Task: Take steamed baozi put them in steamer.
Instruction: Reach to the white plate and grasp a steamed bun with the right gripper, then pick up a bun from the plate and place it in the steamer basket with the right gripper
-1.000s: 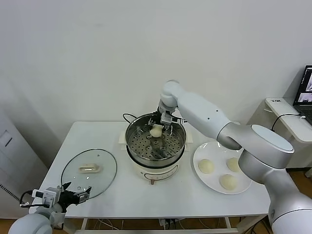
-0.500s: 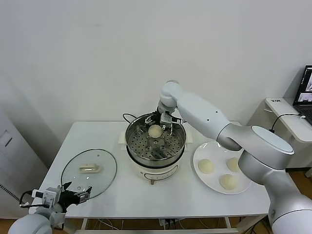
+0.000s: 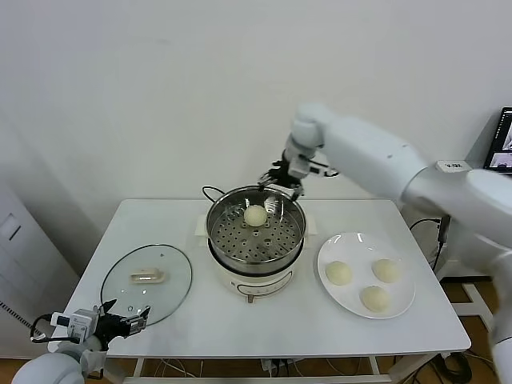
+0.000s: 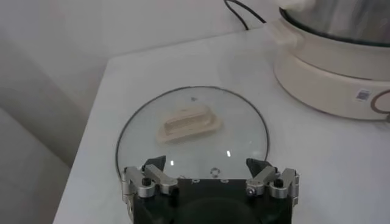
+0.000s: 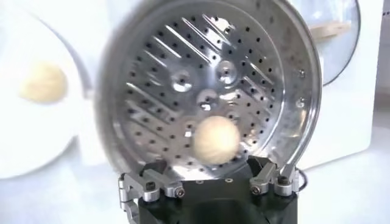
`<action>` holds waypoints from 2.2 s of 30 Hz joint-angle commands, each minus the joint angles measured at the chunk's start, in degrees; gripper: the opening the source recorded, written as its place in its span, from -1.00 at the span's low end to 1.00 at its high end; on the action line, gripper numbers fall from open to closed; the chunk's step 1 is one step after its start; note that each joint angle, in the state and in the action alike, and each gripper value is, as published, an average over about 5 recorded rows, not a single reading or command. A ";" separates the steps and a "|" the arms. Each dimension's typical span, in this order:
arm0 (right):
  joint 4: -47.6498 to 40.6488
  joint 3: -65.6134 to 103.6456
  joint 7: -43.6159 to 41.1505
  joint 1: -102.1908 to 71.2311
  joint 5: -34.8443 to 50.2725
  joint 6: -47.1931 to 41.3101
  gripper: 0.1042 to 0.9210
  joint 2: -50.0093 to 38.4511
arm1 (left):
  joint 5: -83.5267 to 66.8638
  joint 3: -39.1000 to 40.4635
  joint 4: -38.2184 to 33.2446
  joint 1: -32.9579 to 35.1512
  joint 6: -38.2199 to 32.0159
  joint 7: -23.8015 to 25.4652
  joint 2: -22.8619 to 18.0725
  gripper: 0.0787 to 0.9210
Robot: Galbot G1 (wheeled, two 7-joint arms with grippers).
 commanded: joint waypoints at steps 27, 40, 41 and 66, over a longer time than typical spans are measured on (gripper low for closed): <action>2.83 -8.08 2.45 -15.32 24.76 -43.73 0.76 -16.73 | -0.29 -0.72 0.26 -0.18 0.25 0.22 -0.50 0.77; -1.28 -4.47 3.76 -21.83 21.31 -43.62 0.76 -13.80 | -0.29 -0.85 -0.06 0.31 0.18 0.30 -0.27 0.77; -1.58 -4.18 3.94 -22.09 20.97 -43.60 0.76 -13.66 | -0.28 -0.85 -0.06 0.34 0.16 0.31 -0.27 0.77; -1.19 -2.67 5.29 -20.70 19.16 -44.26 -0.10 -14.07 | -0.12 -0.82 -0.91 0.64 0.74 0.18 -0.47 0.77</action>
